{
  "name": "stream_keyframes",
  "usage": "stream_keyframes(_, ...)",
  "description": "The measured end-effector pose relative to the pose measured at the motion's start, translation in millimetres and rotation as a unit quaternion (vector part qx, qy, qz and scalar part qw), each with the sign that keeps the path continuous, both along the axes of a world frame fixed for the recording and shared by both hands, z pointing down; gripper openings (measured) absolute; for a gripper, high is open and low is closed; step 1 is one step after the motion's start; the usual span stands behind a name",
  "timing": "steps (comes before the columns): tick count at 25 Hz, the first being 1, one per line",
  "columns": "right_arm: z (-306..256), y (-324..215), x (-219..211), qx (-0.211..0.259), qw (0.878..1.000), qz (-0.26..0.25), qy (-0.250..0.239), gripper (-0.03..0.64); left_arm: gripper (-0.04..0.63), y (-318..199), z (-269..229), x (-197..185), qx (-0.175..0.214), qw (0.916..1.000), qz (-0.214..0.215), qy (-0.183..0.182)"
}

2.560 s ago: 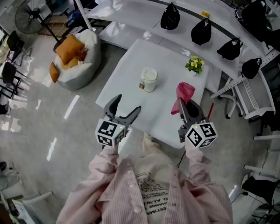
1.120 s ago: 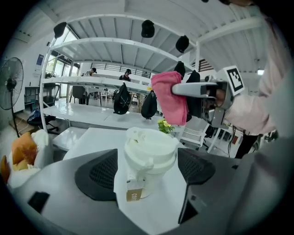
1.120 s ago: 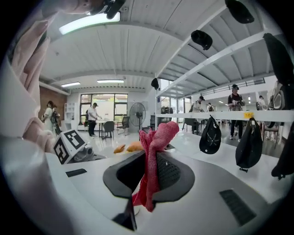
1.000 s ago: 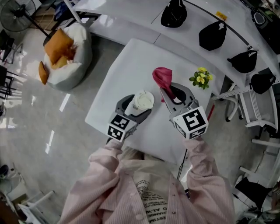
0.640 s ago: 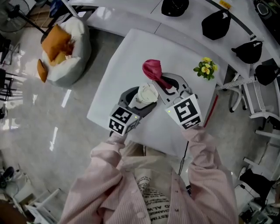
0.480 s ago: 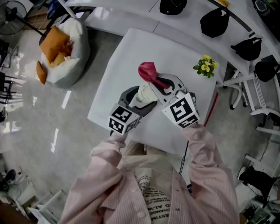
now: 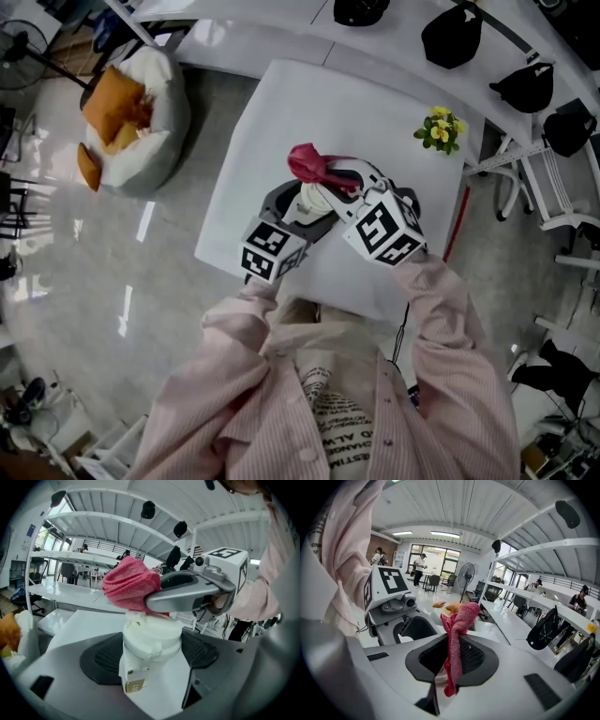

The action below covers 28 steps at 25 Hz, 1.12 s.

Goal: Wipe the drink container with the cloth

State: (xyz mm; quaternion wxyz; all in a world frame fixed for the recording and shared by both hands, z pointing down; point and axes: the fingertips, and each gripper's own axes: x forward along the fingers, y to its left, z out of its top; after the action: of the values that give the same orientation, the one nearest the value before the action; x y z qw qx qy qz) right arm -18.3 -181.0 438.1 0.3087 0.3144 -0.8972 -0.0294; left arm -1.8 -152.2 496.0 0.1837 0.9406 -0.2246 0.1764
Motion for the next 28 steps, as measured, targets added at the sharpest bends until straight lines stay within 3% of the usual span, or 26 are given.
stream_keyframes(28,12.5,35.7,3.2,-0.058,0.998,0.004,0.004,0.044,0.379,2.2,3.3,0.6,-0.002,1.0000,-0.002,0.008)
